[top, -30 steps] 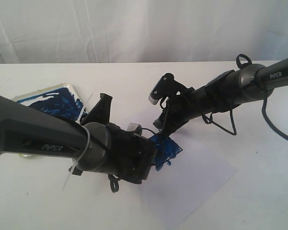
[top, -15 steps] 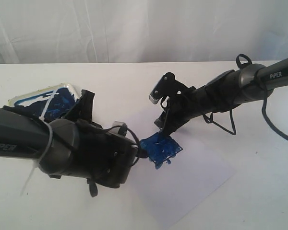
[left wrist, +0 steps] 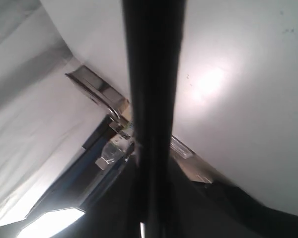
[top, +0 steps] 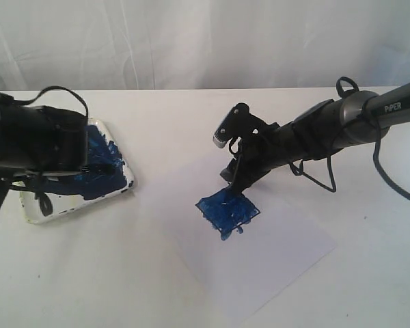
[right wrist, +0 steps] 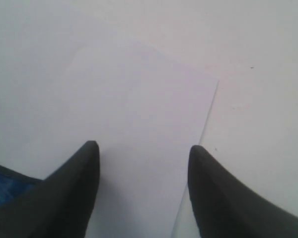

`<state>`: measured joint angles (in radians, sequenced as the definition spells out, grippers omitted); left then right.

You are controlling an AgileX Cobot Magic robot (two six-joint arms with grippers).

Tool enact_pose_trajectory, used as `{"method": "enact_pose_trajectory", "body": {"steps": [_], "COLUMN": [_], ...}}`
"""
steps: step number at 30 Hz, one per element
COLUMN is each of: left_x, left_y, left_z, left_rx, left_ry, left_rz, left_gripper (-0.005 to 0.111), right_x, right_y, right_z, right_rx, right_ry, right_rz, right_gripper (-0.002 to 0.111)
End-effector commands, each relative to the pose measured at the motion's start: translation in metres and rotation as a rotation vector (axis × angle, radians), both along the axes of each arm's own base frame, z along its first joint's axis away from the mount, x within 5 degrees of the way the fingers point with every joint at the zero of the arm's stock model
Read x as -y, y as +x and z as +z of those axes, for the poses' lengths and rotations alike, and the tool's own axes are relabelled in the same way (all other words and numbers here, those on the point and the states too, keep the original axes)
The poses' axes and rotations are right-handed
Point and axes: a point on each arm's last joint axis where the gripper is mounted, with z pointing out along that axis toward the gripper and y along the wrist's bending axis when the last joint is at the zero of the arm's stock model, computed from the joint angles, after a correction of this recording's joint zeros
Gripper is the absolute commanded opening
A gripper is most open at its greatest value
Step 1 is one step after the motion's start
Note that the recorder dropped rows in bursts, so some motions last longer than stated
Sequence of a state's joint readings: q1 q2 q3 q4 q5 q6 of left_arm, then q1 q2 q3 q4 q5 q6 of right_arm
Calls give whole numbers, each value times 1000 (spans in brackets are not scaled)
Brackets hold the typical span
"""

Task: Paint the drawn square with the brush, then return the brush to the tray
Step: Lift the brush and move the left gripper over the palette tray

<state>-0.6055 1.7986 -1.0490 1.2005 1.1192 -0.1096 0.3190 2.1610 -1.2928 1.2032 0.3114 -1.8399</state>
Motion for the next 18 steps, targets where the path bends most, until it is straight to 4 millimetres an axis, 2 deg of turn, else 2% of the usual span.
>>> {"method": "enact_pose_trajectory", "body": {"steps": [1, 4, 8, 11, 15, 18], "left_x": [-26, -37, -39, -41, -42, -36], "left_y": [9, 18, 28, 30, 39, 49], "left_z": [-3, -7, -14, -24, -27, -27], "left_rx": [-37, -45, -44, -136, -129, -126], "left_ry": [-47, -101, -200, -124, -84, -102], "left_rz": [40, 17, -56, -83, -5, -17], "left_gripper": [0, 0, 0, 0, 0, 0], "right_x": [4, 4, 4, 4, 4, 4], "right_y": [-2, -2, -2, -2, -2, -2], "right_z": [-12, -12, -12, -12, -12, -12], "right_rx": [-7, -7, -7, -7, -7, -7], "right_ry": [-48, -48, -48, -48, -48, -48], "right_rz": [11, 11, 11, 11, 11, 11], "right_gripper": [51, 51, 51, 51, 51, 51]}}
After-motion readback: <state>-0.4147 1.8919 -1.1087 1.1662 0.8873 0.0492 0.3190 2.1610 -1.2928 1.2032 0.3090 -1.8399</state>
